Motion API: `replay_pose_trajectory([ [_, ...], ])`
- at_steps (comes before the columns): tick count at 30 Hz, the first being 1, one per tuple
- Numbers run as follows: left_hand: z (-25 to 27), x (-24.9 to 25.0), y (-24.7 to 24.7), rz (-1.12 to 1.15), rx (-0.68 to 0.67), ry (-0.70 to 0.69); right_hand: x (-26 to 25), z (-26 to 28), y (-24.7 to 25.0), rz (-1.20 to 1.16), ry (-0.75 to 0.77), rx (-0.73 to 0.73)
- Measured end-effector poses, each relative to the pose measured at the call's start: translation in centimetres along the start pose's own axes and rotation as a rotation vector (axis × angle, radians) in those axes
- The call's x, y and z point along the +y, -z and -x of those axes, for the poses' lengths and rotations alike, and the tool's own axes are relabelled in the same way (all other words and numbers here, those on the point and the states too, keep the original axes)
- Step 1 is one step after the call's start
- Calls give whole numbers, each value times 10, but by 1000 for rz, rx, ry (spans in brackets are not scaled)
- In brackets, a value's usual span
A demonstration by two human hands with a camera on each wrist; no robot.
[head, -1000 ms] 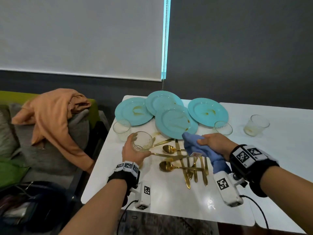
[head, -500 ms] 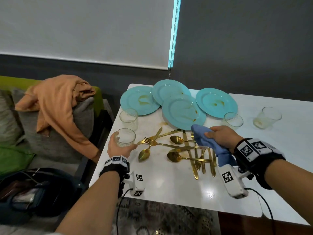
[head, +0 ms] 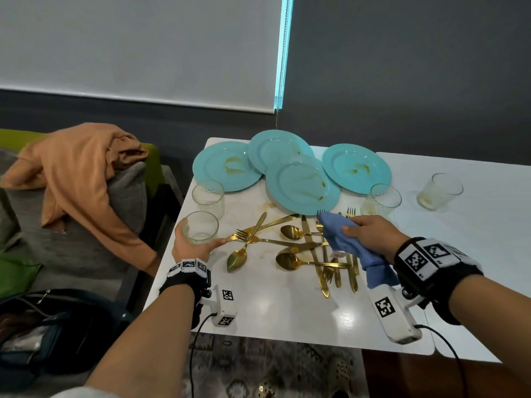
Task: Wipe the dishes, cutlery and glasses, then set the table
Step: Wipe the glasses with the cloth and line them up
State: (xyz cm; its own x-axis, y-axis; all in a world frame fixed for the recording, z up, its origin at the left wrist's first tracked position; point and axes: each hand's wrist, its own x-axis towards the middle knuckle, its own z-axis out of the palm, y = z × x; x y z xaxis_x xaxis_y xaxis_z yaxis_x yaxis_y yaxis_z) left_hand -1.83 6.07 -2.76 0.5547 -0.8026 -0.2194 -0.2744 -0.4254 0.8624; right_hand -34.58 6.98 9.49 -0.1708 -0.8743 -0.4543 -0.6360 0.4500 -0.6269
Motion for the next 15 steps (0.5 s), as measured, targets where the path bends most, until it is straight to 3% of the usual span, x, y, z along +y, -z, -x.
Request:
replay_pose_trajectory([
  [9,-6,3,0,-67,-8,82,-1,6,1,57,44,7],
  [15,1,15,1,-240,109,138,7,2,2,64,58,3],
])
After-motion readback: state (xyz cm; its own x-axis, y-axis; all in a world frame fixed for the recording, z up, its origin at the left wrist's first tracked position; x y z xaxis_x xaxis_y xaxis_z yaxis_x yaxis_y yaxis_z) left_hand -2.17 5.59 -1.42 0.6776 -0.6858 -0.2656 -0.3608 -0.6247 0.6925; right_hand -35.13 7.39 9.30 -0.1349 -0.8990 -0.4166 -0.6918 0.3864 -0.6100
